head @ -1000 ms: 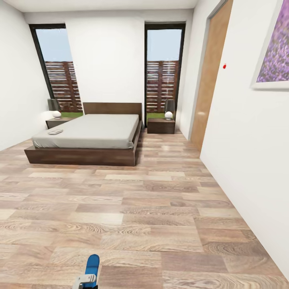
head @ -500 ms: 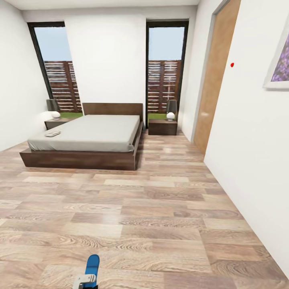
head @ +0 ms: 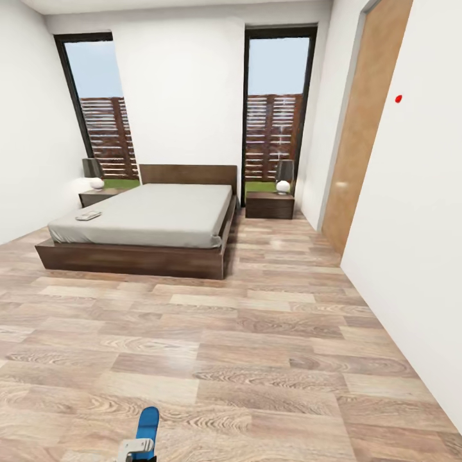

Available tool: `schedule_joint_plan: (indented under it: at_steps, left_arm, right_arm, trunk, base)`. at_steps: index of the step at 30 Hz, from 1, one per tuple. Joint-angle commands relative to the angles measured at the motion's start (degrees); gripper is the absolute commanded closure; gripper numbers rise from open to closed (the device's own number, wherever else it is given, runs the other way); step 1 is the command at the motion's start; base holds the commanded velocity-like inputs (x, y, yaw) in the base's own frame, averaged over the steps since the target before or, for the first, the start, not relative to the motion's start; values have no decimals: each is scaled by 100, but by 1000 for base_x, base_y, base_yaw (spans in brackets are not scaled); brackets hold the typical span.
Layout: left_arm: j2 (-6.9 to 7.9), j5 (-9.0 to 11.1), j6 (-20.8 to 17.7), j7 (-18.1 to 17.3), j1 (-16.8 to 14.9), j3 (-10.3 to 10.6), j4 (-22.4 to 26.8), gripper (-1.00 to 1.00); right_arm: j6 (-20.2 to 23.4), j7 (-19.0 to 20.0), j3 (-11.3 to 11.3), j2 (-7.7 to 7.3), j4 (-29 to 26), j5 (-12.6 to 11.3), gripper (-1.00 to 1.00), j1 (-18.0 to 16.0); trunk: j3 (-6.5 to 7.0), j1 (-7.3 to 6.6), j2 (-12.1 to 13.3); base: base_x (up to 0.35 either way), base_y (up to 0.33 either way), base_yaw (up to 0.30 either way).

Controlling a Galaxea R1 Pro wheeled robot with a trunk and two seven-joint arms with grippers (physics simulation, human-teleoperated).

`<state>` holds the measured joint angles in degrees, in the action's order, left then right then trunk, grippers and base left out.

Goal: In the bedroom, move the book from the bed onto either nightstand, and place the two sandals side by side next to the bed.

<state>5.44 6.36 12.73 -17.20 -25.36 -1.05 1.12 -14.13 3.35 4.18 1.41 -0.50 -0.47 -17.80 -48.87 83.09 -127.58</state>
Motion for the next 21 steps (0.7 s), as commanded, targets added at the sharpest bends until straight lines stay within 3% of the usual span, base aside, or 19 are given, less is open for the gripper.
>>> schedule_joint_plan:
  at_steps: [1,10,21]
  left_arm:
    - [1,58,2,-38,-4,-10,-7,100]
    - [1,58,2,-38,-4,-9,-7,100]
    - [1,58,2,-38,-4,-9,-7,100]
  right_arm:
    - [-19,-1,39,0,6,-6,-100,-4]
    - [-20,-1,39,1,6,-6,-100,-4]
    - [-20,-1,39,0,6,-6,-100,-4]
  trunk:
    - [-6,2,-2]
    - [-6,2,-2]
    - [-6,2,-2]
  base:
    - [319,0,0]
    - [319,0,148]
    - [300,0,17]
